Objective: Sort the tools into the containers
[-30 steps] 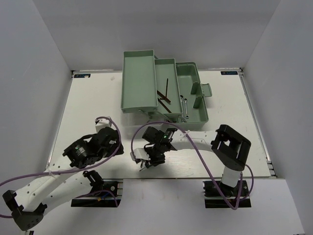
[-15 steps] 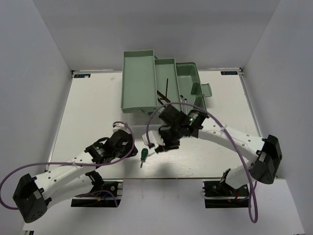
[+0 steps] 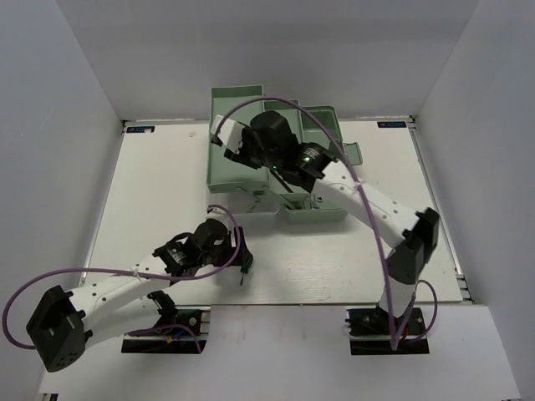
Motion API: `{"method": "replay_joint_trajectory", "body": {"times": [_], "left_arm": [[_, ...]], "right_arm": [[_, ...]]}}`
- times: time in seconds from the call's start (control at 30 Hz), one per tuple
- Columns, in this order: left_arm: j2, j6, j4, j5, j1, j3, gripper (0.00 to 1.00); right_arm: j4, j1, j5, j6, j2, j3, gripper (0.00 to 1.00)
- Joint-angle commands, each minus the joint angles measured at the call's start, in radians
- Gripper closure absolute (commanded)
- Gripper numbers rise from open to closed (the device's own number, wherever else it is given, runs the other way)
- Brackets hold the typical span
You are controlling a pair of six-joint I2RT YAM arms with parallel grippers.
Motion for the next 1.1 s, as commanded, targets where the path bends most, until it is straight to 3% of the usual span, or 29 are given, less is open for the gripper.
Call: {"method": "replay_joint_trajectory", "body": {"times": [0.0,0.1,0.2,0.23,0.27,0.33,0.4,0.43,0.5,0.53,0.57,0.8,0.93,1.03,1.07], "left_arm": [[-0.037,0.044,-0.036,-0.016,-0.005,-0.002,0.17],[-0.025,0.067,-0.059,-0.016,-0.015,0.007,0.15],[0.027,0.088,-0.049,0.010,-0.015,0.007,0.15],[0.053,0.088,-0.039,0.021,-0.025,0.007,0.15],[0.066,0.088,-0.039,0.021,-0.025,0.020,0.15],[0.086,0.098,-0.020,0.021,-0.036,0.020,0.15],[0.100,0.098,-0.019,0.011,-0.047,0.032,0.15],[0.116,0.110,-0.019,0.011,-0.047,0.041,0.17],[0.144,0.110,-0.006,0.011,-0.058,0.041,0.17],[0.158,0.110,0.007,0.011,-0.067,0.052,0.18],[0.173,0.110,0.007,0.011,-0.067,0.061,0.18],[0.308,0.101,0.025,-0.094,-0.099,0.107,0.18],[0.377,0.101,0.025,-0.151,-0.110,0.127,0.24],[0.418,0.091,0.049,-0.173,-0.120,0.118,0.31],[0.419,0.091,0.050,-0.173,-0.130,0.118,0.40]], "right_arm": [[0.293,-0.019,0.236,0.076,0.105,0.040,1.00],[0.348,-0.025,0.258,0.049,0.184,0.020,0.99],[0.291,-0.040,0.234,0.105,0.223,0.044,0.50],[0.271,-0.046,0.205,0.117,0.221,0.046,0.28],[0.257,-0.055,0.202,0.139,0.203,0.049,0.25],[0.230,-0.063,0.191,0.154,0.166,0.059,0.25],[0.205,-0.089,0.183,0.211,0.139,0.088,0.33],[0.164,-0.107,0.176,0.228,0.117,0.104,0.51],[0.139,-0.144,0.150,0.298,0.082,0.121,0.69],[0.110,-0.173,0.142,0.329,0.056,0.119,0.84],[0.099,-0.196,0.136,0.344,0.042,0.112,0.87],[0.102,-0.327,0.027,0.440,-0.171,-0.186,0.87],[0.118,-0.382,-0.039,0.470,-0.321,-0.373,0.83],[0.107,-0.413,-0.070,0.480,-0.412,-0.502,0.81],[0.102,-0.420,-0.076,0.490,-0.438,-0.534,0.81]]}}
